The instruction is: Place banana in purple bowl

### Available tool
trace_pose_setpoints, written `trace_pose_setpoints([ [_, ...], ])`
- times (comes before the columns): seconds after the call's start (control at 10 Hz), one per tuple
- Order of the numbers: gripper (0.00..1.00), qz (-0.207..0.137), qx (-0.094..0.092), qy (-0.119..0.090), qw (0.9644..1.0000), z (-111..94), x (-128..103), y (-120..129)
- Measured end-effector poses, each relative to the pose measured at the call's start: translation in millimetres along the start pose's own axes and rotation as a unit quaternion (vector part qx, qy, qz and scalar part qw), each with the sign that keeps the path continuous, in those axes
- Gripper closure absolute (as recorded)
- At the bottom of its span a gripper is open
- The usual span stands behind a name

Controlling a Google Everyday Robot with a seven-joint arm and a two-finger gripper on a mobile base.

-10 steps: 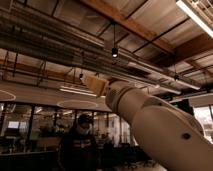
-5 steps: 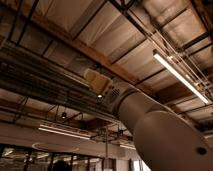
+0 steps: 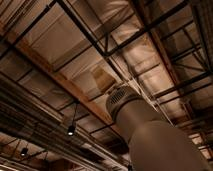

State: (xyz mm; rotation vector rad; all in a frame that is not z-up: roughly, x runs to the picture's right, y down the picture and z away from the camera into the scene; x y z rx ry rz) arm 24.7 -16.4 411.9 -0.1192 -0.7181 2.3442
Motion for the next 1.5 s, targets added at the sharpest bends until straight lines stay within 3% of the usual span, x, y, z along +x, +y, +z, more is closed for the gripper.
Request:
trace_pose_setpoints([
  [0.2,0.2,0.077,0.014,-0.035,0.9963,-6,-1,-5],
  [0.3,0.2,0.116,0.02,-0.055,0.9915,-8,-2,-8],
  [0.4,0.2,0.161,0.026,-0.078,0.9835,-11,-2,-11],
  [0.5,0.2,0.204,0.031,-0.102,0.9732,-13,-2,-13],
  [0.6,0.2,0.249,0.032,-0.122,0.9601,-13,3,-13],
  [0.7,0.2,0.286,0.031,-0.136,0.9481,-11,9,-9],
  [0.8,0.2,0.309,0.031,-0.144,0.9397,-9,17,-5],
  [1.1,0.2,0.313,0.027,-0.134,0.9397,-4,30,5],
  [1.5,0.2,0.313,0.027,-0.134,0.9398,-4,29,4],
])
